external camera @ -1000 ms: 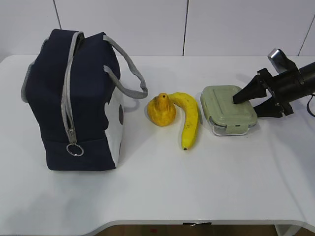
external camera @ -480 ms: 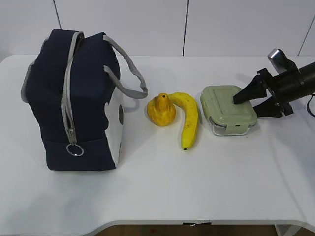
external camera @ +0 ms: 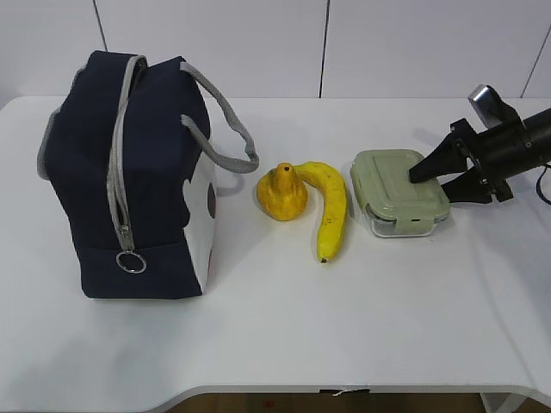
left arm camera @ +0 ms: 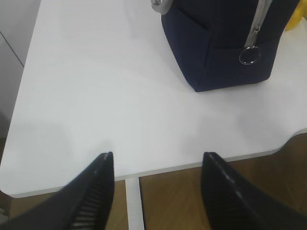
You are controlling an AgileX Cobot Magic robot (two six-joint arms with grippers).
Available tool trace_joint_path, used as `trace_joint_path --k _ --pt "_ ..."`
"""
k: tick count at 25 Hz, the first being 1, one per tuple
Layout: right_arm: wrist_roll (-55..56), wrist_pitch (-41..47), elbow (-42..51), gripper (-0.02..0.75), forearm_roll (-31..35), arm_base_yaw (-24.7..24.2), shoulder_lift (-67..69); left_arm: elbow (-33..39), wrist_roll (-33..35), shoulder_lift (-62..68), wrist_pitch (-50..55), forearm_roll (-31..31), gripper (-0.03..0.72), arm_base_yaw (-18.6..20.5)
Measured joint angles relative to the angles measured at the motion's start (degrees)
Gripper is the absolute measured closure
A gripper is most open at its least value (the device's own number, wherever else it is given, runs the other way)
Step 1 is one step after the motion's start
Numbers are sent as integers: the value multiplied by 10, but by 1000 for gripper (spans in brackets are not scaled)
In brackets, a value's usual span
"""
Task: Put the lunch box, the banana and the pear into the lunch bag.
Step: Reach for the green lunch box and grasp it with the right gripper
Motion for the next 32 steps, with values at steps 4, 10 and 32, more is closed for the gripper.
trace_joint_path --k 4,10,32 --pt "0 0 0 258 2 0 0 0 0 0 0 0 254 0" --pt "0 0 0 303 5 0 0 0 0 0 0 0 254 0" --pt "0 1 0 345 9 0 0 0 0 0 0 0 254 0"
